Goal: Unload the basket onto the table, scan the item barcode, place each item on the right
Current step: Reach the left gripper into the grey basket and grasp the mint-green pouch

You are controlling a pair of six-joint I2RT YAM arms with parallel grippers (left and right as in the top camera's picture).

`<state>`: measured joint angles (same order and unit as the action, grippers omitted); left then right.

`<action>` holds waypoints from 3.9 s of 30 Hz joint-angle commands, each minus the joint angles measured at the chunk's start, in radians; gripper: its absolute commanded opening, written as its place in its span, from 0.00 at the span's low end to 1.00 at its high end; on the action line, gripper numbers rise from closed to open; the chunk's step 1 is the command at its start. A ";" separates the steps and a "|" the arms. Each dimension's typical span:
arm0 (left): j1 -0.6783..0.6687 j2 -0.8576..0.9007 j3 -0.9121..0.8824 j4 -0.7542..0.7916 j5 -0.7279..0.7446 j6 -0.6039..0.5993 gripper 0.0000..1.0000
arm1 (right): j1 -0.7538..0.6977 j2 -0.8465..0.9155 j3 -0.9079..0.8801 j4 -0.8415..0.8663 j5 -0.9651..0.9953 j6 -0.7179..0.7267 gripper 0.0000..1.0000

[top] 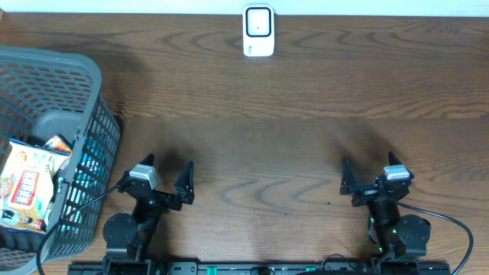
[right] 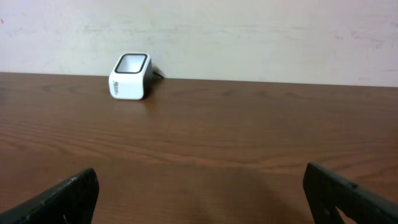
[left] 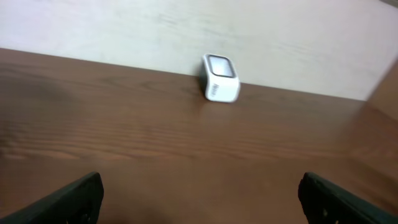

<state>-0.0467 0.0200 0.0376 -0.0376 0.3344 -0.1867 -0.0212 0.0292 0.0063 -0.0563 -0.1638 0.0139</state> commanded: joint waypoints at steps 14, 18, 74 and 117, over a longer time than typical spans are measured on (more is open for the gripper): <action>0.002 0.414 0.527 -0.172 0.204 -0.141 0.99 | 0.009 0.003 -0.001 -0.005 0.008 -0.012 0.99; 0.002 0.679 0.857 -0.495 0.201 -0.122 0.99 | 0.009 0.003 -0.001 -0.005 0.008 -0.012 0.99; 0.772 1.884 1.638 -1.483 -0.433 -0.393 0.95 | 0.009 0.003 -0.001 -0.005 0.008 -0.011 0.99; 0.770 1.793 1.503 -1.349 -0.436 -0.386 0.07 | 0.009 0.003 -0.001 -0.005 0.008 -0.011 0.99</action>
<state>0.7235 1.8999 1.4643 -1.3613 -0.0853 -0.5747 -0.0212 0.0345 0.0063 -0.0574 -0.1600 0.0135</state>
